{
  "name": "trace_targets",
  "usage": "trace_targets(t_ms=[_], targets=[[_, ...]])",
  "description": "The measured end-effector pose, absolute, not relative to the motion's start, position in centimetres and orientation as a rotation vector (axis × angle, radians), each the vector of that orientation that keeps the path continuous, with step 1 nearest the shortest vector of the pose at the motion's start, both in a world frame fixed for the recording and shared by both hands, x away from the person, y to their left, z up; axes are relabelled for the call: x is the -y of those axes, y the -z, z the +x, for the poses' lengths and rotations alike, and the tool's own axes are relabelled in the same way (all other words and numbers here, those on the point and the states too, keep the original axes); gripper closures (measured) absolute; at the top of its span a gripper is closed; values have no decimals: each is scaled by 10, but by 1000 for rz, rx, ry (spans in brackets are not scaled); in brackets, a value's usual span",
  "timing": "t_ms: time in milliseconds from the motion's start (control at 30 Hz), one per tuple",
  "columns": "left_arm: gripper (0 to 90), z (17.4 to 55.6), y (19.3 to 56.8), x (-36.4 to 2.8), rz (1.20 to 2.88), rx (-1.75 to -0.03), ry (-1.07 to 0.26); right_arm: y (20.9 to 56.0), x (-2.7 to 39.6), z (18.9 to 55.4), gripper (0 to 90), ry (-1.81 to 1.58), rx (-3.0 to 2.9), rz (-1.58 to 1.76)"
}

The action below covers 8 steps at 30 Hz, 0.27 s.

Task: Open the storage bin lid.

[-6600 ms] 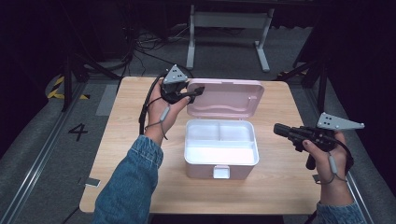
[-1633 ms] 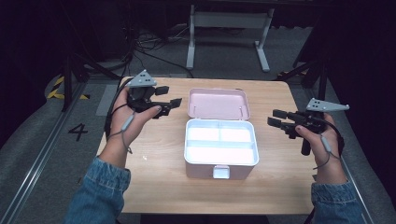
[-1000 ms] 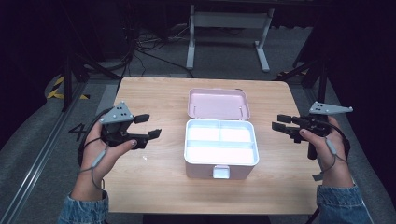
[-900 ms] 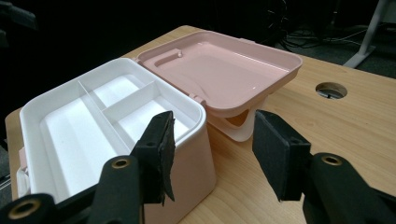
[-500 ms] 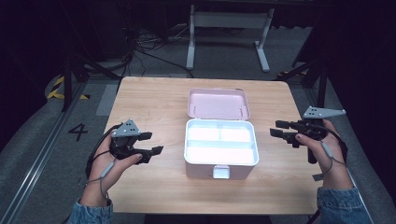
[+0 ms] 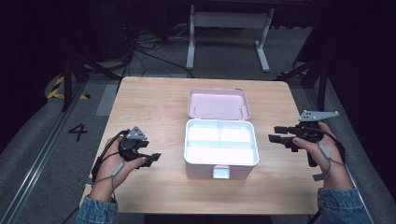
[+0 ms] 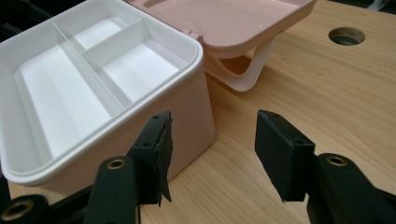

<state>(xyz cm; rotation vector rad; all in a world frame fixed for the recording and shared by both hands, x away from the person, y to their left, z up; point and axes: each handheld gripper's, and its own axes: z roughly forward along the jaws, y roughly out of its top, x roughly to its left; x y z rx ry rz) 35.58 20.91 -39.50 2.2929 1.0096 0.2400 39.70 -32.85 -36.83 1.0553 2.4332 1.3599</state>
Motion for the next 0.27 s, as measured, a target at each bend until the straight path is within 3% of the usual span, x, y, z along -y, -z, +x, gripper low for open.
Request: trace_targets(t_ms=[267], targets=[[327, 358, 400, -216, 2309, -1105, -231, 371, 328, 398, 470, -1343, -2438, 1061]])
